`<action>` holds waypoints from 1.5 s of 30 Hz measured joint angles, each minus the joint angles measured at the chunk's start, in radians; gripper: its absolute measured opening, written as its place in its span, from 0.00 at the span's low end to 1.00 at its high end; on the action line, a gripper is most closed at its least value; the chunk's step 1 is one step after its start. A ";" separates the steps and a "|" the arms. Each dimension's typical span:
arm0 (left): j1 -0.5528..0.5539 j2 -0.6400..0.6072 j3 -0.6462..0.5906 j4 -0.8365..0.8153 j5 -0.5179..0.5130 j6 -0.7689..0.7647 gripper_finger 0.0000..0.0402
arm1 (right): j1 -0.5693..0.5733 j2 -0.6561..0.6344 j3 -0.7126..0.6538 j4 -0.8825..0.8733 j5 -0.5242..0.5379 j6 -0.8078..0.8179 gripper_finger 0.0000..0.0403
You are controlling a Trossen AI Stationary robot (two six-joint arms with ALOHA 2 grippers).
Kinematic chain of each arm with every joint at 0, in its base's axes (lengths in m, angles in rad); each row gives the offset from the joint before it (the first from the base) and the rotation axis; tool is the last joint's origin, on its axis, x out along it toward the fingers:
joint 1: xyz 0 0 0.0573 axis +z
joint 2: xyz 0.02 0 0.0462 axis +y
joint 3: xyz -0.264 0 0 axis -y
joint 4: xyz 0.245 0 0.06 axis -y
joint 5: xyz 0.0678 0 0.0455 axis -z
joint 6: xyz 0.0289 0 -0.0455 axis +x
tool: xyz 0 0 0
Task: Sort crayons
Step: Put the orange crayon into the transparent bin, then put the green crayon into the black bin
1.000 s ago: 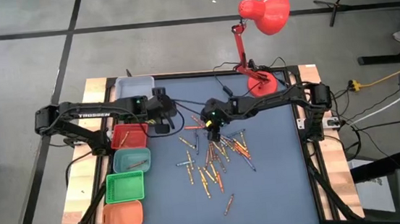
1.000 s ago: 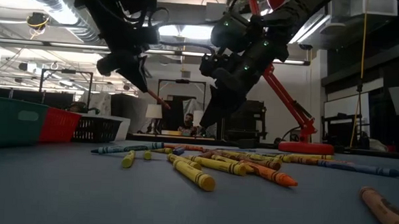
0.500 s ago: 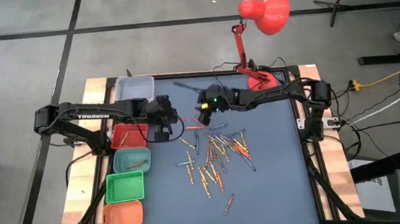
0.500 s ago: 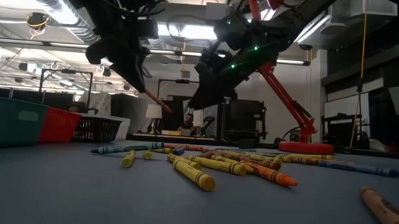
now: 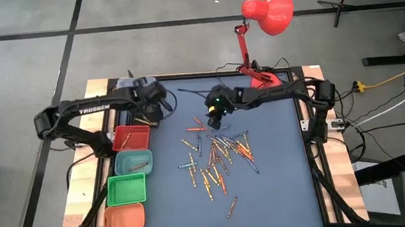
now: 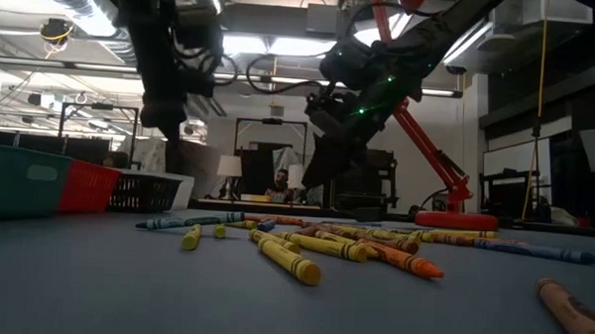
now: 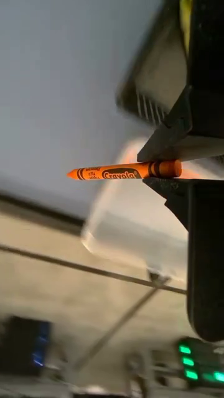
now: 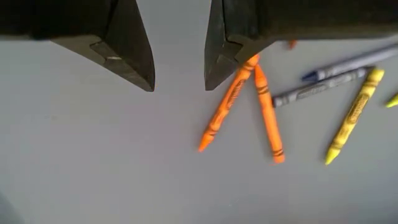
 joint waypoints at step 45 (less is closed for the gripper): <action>0.284 0.002 0.000 -0.087 0.006 -0.206 0.22 | 0.209 -0.030 0.002 -0.192 -0.007 -0.046 0.34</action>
